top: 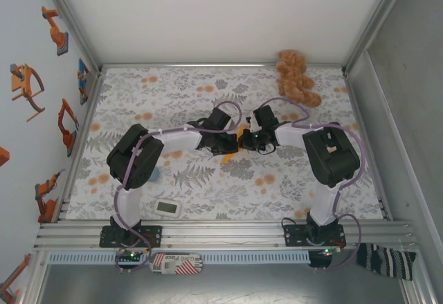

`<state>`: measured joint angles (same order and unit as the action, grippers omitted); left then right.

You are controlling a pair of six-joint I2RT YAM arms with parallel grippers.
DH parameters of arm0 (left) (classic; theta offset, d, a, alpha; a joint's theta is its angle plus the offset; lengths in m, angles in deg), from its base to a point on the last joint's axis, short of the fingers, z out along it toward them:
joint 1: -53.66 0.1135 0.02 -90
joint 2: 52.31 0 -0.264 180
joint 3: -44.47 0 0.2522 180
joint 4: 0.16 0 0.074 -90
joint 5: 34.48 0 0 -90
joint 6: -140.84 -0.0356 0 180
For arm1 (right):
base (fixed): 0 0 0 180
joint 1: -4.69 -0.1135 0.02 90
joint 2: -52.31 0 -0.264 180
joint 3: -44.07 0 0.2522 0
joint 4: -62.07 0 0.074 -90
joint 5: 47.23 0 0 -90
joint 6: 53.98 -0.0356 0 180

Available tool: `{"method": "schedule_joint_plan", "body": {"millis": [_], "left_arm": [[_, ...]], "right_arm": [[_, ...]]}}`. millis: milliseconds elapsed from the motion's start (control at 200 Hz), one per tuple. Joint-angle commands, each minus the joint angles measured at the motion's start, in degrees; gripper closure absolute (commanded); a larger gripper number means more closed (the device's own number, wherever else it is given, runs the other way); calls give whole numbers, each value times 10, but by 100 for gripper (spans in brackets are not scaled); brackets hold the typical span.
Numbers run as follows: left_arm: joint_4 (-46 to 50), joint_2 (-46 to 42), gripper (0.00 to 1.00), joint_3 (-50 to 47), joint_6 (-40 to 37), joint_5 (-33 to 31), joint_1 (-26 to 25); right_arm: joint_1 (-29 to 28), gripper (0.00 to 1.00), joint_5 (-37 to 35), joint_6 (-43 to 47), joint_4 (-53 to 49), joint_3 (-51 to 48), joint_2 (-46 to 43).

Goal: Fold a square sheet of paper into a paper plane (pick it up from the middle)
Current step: Fold the wing for the fifth time at the center of the table.

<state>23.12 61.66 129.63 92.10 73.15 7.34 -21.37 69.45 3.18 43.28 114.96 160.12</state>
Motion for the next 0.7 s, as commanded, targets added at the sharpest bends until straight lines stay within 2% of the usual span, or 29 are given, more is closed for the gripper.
{"method": "schedule_joint_plan", "body": {"millis": [0, 446, 696], "left_arm": [[8, 23, 92, 19, -14, 4, 3], [35, 19, 92, -2, -23, 15, 3], [84, -12, 92, -19, -39, -13, -13]], "right_arm": [[-1, 100, -44, 15, -63, -17, 40], [-1, 100, -43, 12, -68, -13, 50], [-2, 100, -49, 8, -72, -8, 60]]}}
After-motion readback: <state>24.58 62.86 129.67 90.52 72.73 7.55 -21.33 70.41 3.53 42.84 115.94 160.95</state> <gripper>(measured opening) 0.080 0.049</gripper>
